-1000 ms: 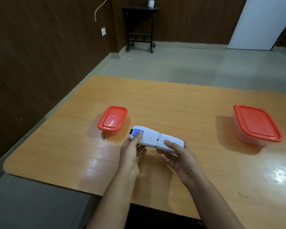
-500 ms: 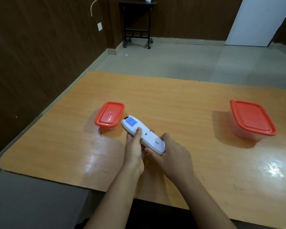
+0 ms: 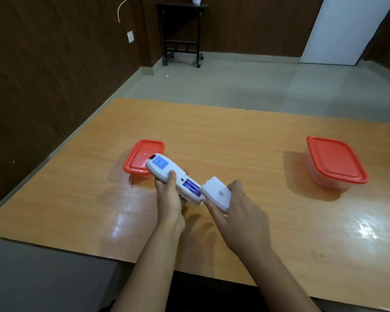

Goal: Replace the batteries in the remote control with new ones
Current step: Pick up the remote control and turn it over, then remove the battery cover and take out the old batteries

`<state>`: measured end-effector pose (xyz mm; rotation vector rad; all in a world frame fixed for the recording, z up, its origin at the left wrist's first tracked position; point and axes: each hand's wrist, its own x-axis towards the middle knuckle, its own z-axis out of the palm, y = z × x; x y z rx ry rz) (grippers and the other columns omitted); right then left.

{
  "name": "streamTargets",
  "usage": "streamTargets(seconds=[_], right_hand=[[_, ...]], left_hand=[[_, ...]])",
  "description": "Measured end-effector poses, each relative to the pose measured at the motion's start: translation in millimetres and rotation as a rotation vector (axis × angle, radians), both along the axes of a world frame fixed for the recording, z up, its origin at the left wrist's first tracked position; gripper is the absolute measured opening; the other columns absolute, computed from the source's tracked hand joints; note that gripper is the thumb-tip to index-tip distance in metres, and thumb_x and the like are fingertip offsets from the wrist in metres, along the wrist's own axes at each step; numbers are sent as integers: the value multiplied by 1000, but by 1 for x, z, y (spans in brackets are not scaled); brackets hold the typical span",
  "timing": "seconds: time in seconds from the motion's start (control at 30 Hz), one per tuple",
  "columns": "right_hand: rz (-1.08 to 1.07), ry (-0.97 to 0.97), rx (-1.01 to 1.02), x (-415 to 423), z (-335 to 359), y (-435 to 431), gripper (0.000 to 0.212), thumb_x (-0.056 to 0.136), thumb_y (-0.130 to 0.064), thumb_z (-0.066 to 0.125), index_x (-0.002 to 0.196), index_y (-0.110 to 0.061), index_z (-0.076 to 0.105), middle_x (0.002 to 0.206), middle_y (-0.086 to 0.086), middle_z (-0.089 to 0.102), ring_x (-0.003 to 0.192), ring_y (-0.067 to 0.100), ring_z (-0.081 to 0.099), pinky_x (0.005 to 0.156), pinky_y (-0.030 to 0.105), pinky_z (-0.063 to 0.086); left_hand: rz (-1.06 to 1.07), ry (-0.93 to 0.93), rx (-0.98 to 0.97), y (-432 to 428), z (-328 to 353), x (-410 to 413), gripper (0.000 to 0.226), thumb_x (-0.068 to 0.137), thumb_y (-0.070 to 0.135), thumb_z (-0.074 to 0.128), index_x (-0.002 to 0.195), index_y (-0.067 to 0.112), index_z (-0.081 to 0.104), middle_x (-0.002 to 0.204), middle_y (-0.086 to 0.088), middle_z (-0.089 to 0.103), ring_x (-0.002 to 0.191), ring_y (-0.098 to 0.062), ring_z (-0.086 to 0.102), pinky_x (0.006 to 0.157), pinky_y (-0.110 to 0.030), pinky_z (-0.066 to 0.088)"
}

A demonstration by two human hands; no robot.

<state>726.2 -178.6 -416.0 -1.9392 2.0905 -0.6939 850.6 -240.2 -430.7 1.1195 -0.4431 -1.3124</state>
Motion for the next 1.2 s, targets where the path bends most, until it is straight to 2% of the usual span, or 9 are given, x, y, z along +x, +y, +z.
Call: streamTargets(seconds=[0.1,0.2,0.33,0.6,0.83,0.93,1.03,1.13,1.2], right_hand=[[-91,-79,30,-24,-6,-10,41,86,-59,47,101,-22,36,98,-2,60,92,31,61,62,34,33],[-228,-140,3,-59,-19,-33,45,86,-48,56,113,-15,42,113,9,59,104,33,56,71,37,39],[-357,-77,9,-89,-38,-51,51,85,-39,61,124,-9,45,122,15,53,113,38,46,85,43,41],[-500,8,-45,-107,-52,-64,62,77,-63,61,111,-12,61,109,16,56,104,36,46,82,43,43],[-506,112,-31,-108,-59,-63,64,78,-61,61,121,-15,57,115,18,55,107,38,47,86,43,40],[-389,27,-164,-90,-47,-64,44,85,-43,62,120,-17,60,114,15,57,107,37,47,89,42,39],[-97,-168,-316,-49,-35,-55,23,88,-27,60,108,-15,63,103,5,62,101,28,53,87,31,35],[198,-250,-348,-7,-28,-36,18,88,-27,55,102,-17,60,96,-3,61,92,16,52,81,25,38],[312,-178,-346,10,-29,-30,17,87,-29,53,98,-17,59,92,-3,59,86,16,48,74,27,39]], left_hand=[[-39,188,27,-1,3,8,27,100,26,40,126,25,44,98,-8,68,92,-22,65,73,-36,54],[-94,204,65,1,3,8,31,100,27,38,130,24,42,103,-10,68,106,-31,61,79,-40,52],[-161,179,95,4,3,4,22,101,27,34,116,23,49,101,-8,68,91,-28,66,78,-40,52],[-307,201,99,13,5,2,31,100,25,31,128,21,43,111,-16,67,95,-33,64,84,-44,51],[-342,158,121,18,10,4,23,100,24,33,101,25,56,121,-20,64,110,-40,59,99,-53,45],[-337,164,145,17,11,3,26,100,25,33,97,23,59,119,-20,64,112,-37,57,103,-52,42],[-348,201,175,13,8,2,30,100,28,35,96,17,63,104,-16,67,92,-32,61,91,-46,47],[-370,262,213,13,6,-1,34,98,33,39,100,11,65,87,-12,69,82,-26,63,82,-41,49],[-395,318,230,15,6,-2,36,96,36,42,101,10,66,80,-10,72,78,-22,67,76,-37,52]])
